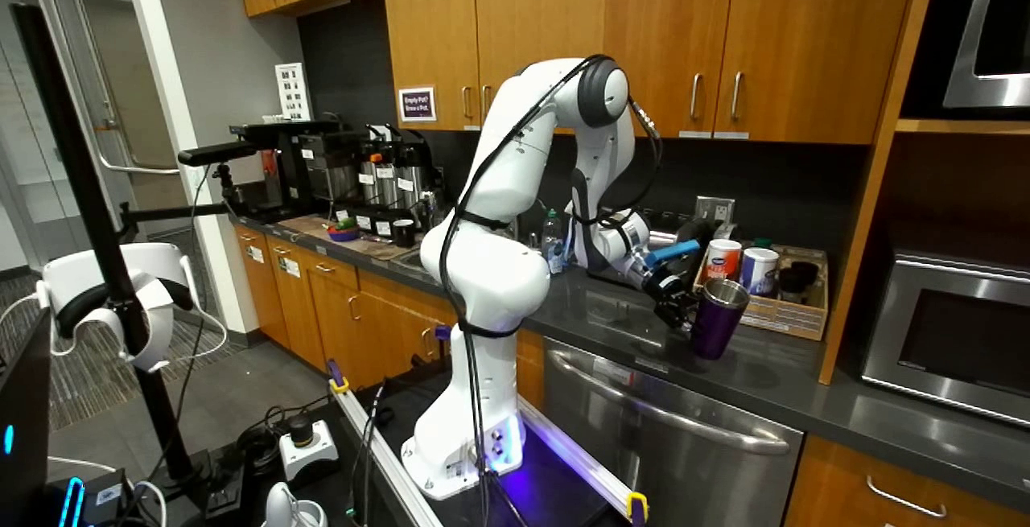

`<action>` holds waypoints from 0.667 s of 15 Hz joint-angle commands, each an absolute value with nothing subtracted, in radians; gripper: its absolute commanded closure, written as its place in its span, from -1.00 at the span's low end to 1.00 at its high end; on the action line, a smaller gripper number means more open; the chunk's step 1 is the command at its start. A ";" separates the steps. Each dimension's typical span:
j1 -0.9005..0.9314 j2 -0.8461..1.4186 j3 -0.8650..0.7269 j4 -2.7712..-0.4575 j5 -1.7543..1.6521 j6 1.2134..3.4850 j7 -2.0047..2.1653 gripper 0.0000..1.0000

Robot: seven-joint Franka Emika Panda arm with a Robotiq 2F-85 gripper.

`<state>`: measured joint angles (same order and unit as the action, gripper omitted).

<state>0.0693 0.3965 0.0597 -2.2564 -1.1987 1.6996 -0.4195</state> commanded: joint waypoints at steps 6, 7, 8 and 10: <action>0.055 0.502 0.063 -2.157 -1.217 1.659 -0.408 -0.15; 0.053 0.522 0.062 -2.142 -1.217 1.655 -0.411 -0.15; 0.052 0.540 0.060 -2.129 -1.217 1.646 -0.408 -0.15; 0.049 0.572 0.059 -2.106 -1.215 1.635 -0.406 -0.15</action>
<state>0.0551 0.5192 0.0582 -2.1546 -1.1987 1.6759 -0.4179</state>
